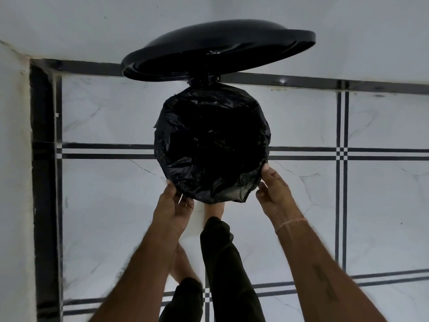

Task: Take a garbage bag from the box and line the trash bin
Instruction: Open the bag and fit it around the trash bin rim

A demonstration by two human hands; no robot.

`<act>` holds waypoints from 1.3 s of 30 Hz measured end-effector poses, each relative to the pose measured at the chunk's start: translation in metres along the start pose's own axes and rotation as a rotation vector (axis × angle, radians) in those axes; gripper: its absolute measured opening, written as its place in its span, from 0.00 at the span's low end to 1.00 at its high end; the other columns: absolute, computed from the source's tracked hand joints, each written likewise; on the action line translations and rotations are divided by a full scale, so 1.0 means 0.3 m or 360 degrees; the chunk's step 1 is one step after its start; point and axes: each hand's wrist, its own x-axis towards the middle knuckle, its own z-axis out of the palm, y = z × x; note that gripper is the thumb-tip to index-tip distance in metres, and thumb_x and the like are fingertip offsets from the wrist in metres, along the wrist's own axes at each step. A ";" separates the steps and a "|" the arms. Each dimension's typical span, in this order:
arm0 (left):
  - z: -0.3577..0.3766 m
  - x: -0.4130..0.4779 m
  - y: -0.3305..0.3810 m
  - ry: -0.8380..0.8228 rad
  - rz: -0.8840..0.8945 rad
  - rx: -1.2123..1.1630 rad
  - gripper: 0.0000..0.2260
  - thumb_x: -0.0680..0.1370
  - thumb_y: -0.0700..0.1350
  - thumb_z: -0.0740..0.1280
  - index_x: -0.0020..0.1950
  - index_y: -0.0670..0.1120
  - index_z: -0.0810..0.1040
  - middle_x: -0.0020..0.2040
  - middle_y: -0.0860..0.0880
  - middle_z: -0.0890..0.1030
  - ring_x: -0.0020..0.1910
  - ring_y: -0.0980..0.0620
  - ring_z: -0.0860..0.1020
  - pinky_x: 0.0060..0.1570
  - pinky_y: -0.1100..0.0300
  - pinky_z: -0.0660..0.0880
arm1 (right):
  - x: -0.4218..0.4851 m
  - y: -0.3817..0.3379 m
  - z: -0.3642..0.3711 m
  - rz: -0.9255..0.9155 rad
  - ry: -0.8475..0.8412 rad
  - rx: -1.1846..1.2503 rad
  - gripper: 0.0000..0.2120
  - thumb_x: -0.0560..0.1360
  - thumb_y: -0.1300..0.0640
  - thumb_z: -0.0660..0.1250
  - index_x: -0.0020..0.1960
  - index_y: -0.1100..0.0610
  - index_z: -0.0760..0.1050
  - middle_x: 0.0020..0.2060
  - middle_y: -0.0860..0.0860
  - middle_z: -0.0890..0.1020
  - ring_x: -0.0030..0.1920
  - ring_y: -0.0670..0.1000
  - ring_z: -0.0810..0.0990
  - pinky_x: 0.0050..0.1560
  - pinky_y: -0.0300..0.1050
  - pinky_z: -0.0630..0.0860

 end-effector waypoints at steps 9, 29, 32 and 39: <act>-0.008 0.085 0.004 0.0029 0.0165 0.0116 0.15 0.82 0.40 0.69 0.69 0.41 0.77 0.60 0.44 0.82 0.51 0.52 0.82 0.39 0.64 0.83 | 0.004 -0.022 -0.008 0.0065 0.0147 -0.0059 0.10 0.83 0.59 0.68 0.43 0.58 0.77 0.36 0.53 0.83 0.32 0.46 0.82 0.30 0.34 0.79; 0.057 0.028 0.137 0.0021 0.0324 0.0240 0.11 0.81 0.49 0.71 0.57 0.43 0.81 0.58 0.44 0.85 0.57 0.47 0.84 0.53 0.52 0.84 | 0.044 -0.108 0.064 0.0090 0.0153 0.0135 0.09 0.80 0.54 0.72 0.52 0.61 0.82 0.47 0.54 0.87 0.46 0.51 0.86 0.46 0.43 0.84; 0.054 0.052 0.158 0.0041 0.0291 0.0263 0.13 0.80 0.42 0.73 0.63 0.40 0.81 0.58 0.44 0.86 0.55 0.48 0.85 0.43 0.57 0.85 | 0.068 -0.114 0.064 0.0057 0.0166 0.0180 0.03 0.81 0.62 0.70 0.50 0.62 0.80 0.45 0.55 0.86 0.43 0.51 0.85 0.39 0.40 0.85; 0.058 0.024 0.152 0.0004 0.0540 0.0412 0.11 0.83 0.50 0.68 0.57 0.44 0.83 0.51 0.49 0.87 0.52 0.52 0.86 0.51 0.57 0.84 | 0.040 -0.149 0.060 -0.0200 0.0025 -0.0023 0.12 0.81 0.69 0.63 0.46 0.60 0.83 0.40 0.53 0.87 0.43 0.50 0.86 0.44 0.39 0.82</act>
